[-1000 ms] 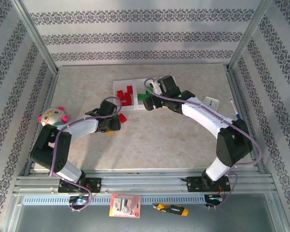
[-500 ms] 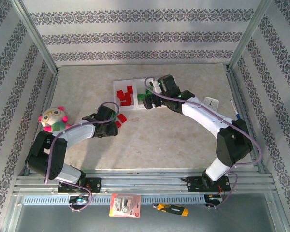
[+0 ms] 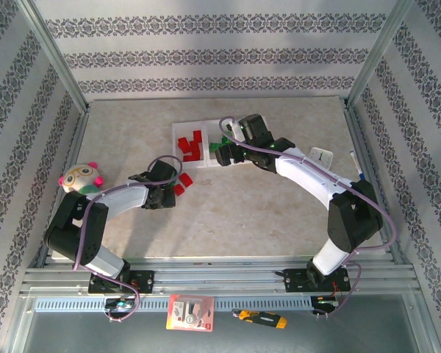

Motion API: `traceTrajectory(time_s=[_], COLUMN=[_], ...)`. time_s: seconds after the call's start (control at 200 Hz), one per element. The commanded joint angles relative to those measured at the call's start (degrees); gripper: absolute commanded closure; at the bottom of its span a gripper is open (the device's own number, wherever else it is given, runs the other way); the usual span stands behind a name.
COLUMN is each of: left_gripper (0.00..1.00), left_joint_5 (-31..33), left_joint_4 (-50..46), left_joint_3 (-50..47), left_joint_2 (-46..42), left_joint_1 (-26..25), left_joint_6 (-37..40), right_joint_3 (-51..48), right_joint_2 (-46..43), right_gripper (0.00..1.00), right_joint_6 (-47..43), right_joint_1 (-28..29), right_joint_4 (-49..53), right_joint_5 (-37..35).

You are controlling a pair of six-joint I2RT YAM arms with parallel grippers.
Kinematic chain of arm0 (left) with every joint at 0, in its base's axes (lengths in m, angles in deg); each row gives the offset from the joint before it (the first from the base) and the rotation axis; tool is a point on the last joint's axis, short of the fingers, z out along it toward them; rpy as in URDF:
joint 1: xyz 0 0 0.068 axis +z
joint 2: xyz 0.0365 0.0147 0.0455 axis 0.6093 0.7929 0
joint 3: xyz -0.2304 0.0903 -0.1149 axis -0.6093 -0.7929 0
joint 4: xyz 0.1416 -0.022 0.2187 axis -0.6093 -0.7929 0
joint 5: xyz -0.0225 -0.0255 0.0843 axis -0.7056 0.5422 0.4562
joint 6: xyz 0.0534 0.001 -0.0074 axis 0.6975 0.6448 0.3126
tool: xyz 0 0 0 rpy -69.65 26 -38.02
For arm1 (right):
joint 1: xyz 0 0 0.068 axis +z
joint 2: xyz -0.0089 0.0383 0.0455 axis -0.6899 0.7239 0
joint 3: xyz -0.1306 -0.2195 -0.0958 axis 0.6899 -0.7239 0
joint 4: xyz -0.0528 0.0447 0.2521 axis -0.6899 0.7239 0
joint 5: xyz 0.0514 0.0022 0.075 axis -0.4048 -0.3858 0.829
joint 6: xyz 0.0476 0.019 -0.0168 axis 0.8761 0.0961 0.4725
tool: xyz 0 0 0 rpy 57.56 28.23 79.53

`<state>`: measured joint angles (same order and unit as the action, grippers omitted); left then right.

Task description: Sort the legos into containers by color

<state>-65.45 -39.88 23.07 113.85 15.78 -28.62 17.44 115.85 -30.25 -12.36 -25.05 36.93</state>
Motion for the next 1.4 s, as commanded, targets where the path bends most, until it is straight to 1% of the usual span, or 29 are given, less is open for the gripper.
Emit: traceTrajectory(time_s=[0.0, 0.175, 0.33, 0.405, 0.555, 0.655, 0.824, 0.924, 1.014, 1.119, 1.394], left_gripper=[0.53, 0.63, 0.67, 0.73, 0.74, 0.74, 0.74, 0.74, 0.74, 0.74, 0.74], left_joint_5=[0.76, 1.19, 1.2, 1.2, 1.71, 1.4, -2.96, -3.38, -3.66, -4.08, -6.5], left_joint_4=[3.6, 2.67, 1.45, 1.29, -0.62, -2.2, -3.47, -4.43, -4.44, -3.67, -0.3], left_joint_3=[1.25, 2.4, 2.88, 2.75, 3.63, 4.24, 5.39, 7.88, 11.31, 16.79, 35.4], left_joint_2=[1.91, 1.76, 1.11, 0.65, -0.36, -2.85, -7.3, -7.82, -6.57, -3.15, 12.2], left_joint_1=[-0.42, -0.43, -0.43, -0.46, -0.47, -0.41, -1.31, -2.97, -4.84, -6.96, -10.64], left_joint_6=[0.44, 1.8, 2.31, 2.67, 2.7, 2.49, 2.86, 3.25, 3.62, 4.59, 7.28], right_joint_3=[-0.12, -0.52, -0.78, -1.04, -1.39, -2.04, -3.69, -5.66, -7.59, -10.04, -17.75], right_joint_2=[0.33, 0.09, -0.33, -0.41, -0.77, -1.85, -4.02, -6.43, -8.96, -12.48, -23.15], right_gripper=[0.05, 0.05, 0.05, 0.05, 0.05, 0.05, 0.05, 0.05, 0.05, 0.05, 0.05], right_joint_6=[1.04, 1.28, 1.27, 1.26, 1.44, 1.48, 1.91, 3.39, 4.87, 5.88, 6.97], right_joint_1=[0.46, 0.53, 0.54, 0.55, 0.55, 0.51, -0.44, -1.64, -3.21, -5.06, -10.52], right_joint_4=[-1.03, -1.33, -1.43, -1.61, -1.65, -1.87, -2.38, -3.71, -4.65, -4.9, -3.52], right_joint_5=[0.93, 1.29, 1.2, 1.07, 1.29, 1.05, 1.07, 1.43, 1.79, 1.77, -0.29])
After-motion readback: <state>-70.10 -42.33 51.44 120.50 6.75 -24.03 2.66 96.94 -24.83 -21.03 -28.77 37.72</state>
